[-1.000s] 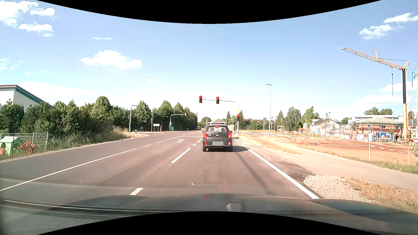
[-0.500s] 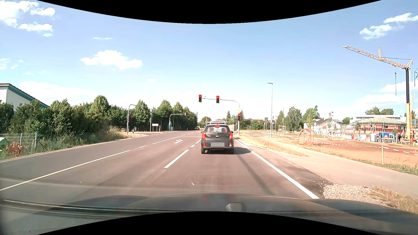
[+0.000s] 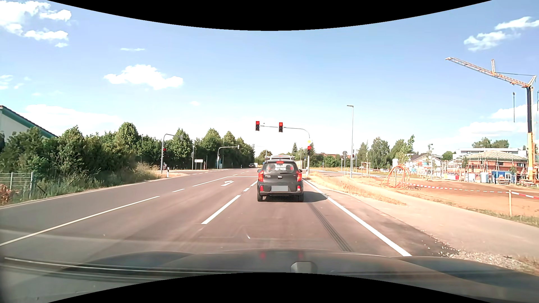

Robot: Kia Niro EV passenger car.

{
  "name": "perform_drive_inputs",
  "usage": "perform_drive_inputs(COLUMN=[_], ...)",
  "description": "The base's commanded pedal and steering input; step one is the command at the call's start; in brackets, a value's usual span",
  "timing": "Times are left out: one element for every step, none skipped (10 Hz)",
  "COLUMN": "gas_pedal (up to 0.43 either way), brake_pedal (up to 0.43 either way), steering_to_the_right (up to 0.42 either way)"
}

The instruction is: Follow the waypoints while adhering to traffic rules and regulations

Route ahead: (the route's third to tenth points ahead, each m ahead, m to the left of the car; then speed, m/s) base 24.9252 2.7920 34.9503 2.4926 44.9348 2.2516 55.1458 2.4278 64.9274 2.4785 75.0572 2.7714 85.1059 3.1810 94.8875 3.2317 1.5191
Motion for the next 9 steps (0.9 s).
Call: perform_drive_inputs(gas_pedal=[0.000,0.000,0.000,0.000,0.000,0.000,0.000,0.000,0.000], brake_pedal=[0.140,0.140,0.140,0.140,0.140,0.140,0.140,0.140,0.140], steering_to_the_right=[0.000,0.000,0.000,0.000,0.000,0.000,0.000,0.000,0.000])
